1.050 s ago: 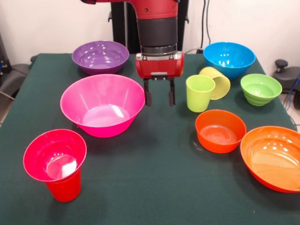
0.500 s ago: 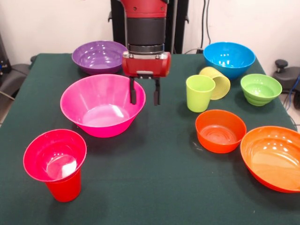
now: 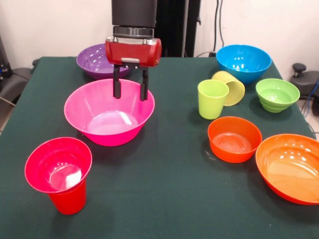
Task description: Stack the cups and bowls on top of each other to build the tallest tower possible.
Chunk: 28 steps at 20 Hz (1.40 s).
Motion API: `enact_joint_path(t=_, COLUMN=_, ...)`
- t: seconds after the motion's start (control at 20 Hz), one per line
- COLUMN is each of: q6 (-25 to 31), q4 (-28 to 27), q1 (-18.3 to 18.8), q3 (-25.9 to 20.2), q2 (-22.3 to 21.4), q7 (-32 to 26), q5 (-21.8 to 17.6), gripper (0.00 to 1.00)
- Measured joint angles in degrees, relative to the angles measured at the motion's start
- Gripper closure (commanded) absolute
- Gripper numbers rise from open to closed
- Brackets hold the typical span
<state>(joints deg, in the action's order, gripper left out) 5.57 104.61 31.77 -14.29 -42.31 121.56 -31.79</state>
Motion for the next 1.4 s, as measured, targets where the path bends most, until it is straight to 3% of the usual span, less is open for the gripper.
enact_joint_path(t=1.4, q6=-0.01, q4=-0.02, q1=-0.05, q3=-0.31, q2=7.08, q7=0.00, q5=-0.01, gripper=0.00)
